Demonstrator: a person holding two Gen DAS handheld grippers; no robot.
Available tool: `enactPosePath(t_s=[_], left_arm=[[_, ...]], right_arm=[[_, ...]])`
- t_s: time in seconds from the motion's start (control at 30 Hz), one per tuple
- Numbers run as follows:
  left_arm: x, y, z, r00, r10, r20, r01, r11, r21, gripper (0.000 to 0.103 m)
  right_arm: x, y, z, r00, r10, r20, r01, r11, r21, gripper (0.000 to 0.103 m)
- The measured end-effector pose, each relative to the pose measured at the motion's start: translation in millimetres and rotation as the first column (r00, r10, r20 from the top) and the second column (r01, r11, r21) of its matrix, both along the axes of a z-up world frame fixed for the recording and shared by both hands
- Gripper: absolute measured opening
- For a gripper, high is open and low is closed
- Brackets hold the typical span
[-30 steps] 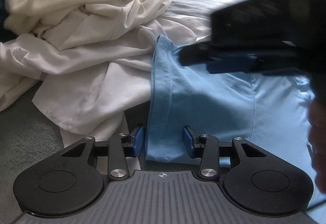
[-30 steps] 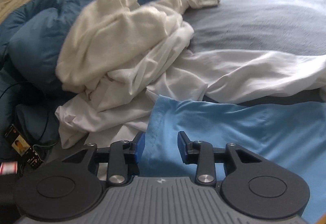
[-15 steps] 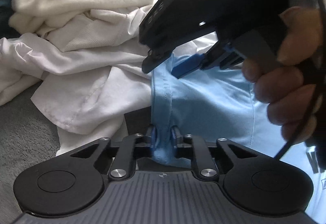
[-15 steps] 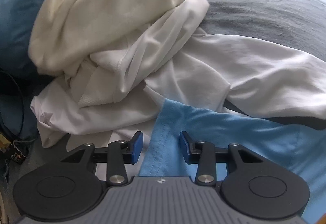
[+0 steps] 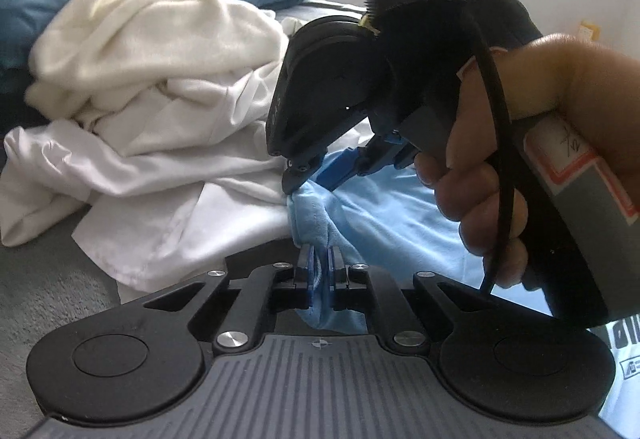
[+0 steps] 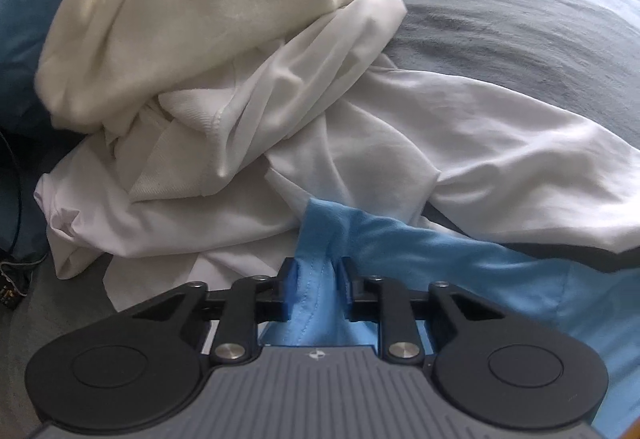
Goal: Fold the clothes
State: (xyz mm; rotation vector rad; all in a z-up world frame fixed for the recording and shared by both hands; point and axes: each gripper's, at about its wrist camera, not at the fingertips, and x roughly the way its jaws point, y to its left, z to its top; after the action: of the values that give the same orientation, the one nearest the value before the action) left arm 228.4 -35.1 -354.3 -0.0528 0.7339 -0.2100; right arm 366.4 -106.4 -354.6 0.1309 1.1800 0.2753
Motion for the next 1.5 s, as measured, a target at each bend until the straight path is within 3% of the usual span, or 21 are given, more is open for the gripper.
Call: enactPosePath(t_s=[0.13,0.33,0.6,0.87,1.0,1.13,1.2,1.3,1.37,1.43,1.5], left_arm=[[-0.8,-7.4,9.5,1.000,-0.029,0.011,0.028,1.000,0.007,0.005],[-7.6,-27.9,25.2,0.997,-0.074,0.035,0.073,0.997,0.012,0.005],[-19.2,-62.5,37.5,0.984,-0.166,0.071,0.165,0.986,0.021,0.005],[-35.1,-109.1,25.1,0.954,-0.295,0.049,0.291,0.954,0.068,0.005],[-41.9,-130.9,6.2,0.924,-0.383,0.003,0.380,0.917,0.117,0.011],[-45.4,-138.3,-8.7,0.895,-0.440,-0.078,0.446,0.890,0.100,0.029],[-50.3,-134.7,-5.3,0.884,-0.462,-0.077,0.467,0.881,0.075,0.033],[-58.2,-122.5,4.6,0.878,-0.477,-0.049,0.479,0.876,0.060,0.035],[-60.4,-113.0,8.4,0.882,-0.470,-0.040,0.471,0.878,0.081,0.035],[-60.9,-103.9,9.2,0.892,-0.450,-0.031,0.450,0.883,0.132,0.035],[-56.1,-97.2,3.2,0.900,-0.433,-0.050,0.435,0.881,0.187,0.035]], right_arm=[[-8.0,-16.1,7.2,0.999,-0.028,0.029,0.027,0.999,0.042,0.009],[-19.1,-47.1,27.0,0.994,-0.091,0.060,0.081,0.985,0.153,0.009],[-35.7,-94.6,47.6,0.980,-0.179,0.083,0.157,0.963,0.220,0.009],[-68.9,-156.7,54.6,0.956,-0.268,0.120,0.231,0.939,0.253,0.009],[-86.1,-184.5,38.2,0.937,-0.330,0.117,0.294,0.922,0.254,0.009],[-93.8,-214.7,-2.5,0.918,-0.396,0.037,0.368,0.882,0.295,0.020],[-100.2,-231.4,-20.4,0.898,-0.441,-0.006,0.418,0.847,0.329,0.026],[-116.5,-252.4,-33.3,0.866,-0.497,-0.055,0.472,0.776,0.419,0.030],[-126.6,-260.3,-32.0,0.855,-0.515,-0.068,0.489,0.752,0.442,0.036],[-134.9,-261.4,-27.0,0.861,-0.504,-0.066,0.479,0.762,0.436,0.042],[-141.7,-256.7,-19.4,0.882,-0.469,-0.047,0.445,0.795,0.412,0.042]])
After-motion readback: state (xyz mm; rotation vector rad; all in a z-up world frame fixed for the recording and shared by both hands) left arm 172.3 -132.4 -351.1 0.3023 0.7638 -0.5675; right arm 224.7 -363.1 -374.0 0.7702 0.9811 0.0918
